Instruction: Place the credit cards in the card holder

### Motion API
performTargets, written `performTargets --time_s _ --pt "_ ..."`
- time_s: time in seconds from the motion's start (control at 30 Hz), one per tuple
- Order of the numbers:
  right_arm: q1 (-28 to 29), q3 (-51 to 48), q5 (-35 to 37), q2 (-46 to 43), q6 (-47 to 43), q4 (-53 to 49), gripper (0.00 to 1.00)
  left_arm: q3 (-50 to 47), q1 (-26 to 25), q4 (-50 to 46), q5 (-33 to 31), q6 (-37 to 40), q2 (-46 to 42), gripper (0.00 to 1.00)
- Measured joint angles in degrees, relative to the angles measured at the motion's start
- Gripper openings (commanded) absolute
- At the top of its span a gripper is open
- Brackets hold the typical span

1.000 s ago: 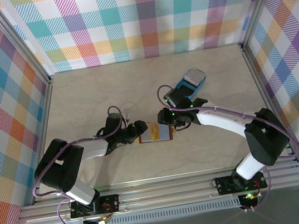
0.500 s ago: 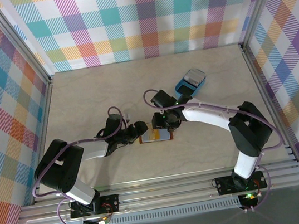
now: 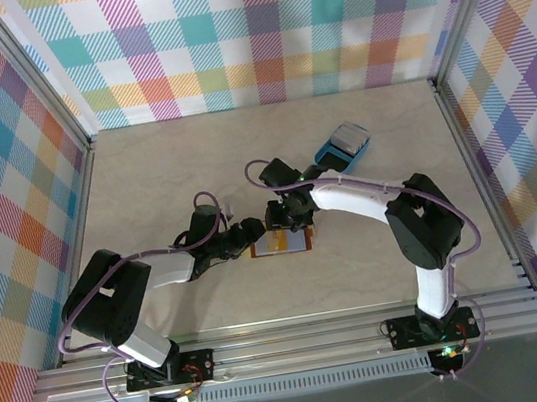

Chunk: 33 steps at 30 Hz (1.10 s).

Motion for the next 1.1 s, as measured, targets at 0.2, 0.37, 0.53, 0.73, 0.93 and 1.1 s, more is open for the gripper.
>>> performTargets --time_s 0.2,0.37,0.53,0.73,0.93,1.1 --pt "0.00 0.50 0.02 1.62 0.00 -0.61 0.43 -0.63 -0.46 0.20 -0.09 -0.44 0.00 0.54" --pt "0.00 0.52 0.02 2.89 -0.07 -0.94 0.44 -1.05 -0.98 -0.39 0.59 -0.63 0.07 0.45" --pt "0.00 0.85 0.04 3.67 -0.46 -1.27 0.45 -1.07 -0.98 -0.87 0.61 -0.61 0.07 0.42" --pt "0.00 1.40 -0.02 4.46 -2.49 -1.57 0.41 -1.09 -0.98 -0.98 0.52 -0.59 0.07 0.38" --pt "0.00 1.68 0.00 5.70 -4.85 -1.57 0.40 -1.09 -0.98 -1.25 0.50 -0.50 0.09 0.32" --pt "0.22 1.86 0.42 5.77 -6.08 -1.57 0.42 -1.09 -0.98 -1.44 0.50 -0.39 0.11 0.31"
